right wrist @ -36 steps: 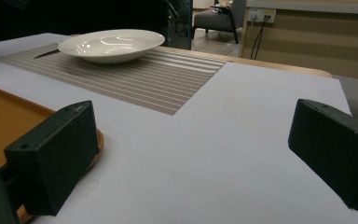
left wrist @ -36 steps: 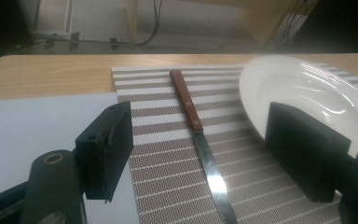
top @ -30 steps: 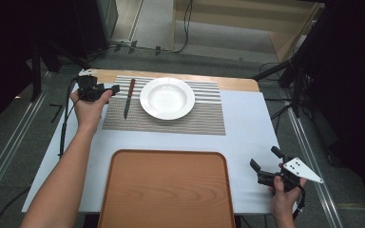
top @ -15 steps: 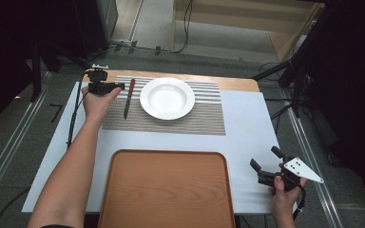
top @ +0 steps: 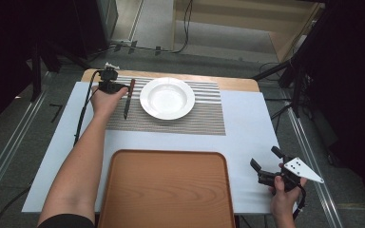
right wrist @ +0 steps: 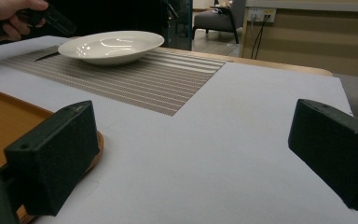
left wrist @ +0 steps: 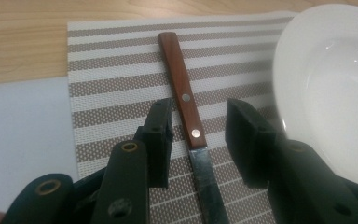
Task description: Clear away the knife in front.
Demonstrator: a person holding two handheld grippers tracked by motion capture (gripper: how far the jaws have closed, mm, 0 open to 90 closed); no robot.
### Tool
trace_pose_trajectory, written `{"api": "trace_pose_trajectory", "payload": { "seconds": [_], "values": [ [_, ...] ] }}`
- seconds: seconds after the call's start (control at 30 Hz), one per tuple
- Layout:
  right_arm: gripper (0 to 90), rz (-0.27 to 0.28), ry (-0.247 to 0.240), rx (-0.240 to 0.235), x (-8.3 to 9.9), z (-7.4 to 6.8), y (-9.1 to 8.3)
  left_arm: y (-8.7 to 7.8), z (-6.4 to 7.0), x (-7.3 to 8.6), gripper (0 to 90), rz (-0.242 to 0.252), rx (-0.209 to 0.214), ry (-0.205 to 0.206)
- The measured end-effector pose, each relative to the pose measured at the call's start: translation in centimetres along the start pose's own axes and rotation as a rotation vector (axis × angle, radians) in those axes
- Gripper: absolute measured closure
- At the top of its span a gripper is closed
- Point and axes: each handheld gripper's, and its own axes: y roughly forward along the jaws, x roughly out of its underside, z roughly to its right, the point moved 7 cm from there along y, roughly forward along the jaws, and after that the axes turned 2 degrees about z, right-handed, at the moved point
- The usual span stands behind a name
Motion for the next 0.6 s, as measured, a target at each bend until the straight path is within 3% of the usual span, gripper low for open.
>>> {"api": "trace_pose_trajectory", "payload": {
  "seconds": [0.4,0.6],
  "values": [
    [0.5,0.001,0.001,-0.001,0.0,0.0,0.0,1.6,0.0,0.7,64.3,-0.062,-0.031,-0.012],
    [0.6,0.0,0.0,0.001,0.0,0.0,0.0,2.0,0.2,0.7,65.3,-0.063,-0.026,-0.017]
  ]
}}
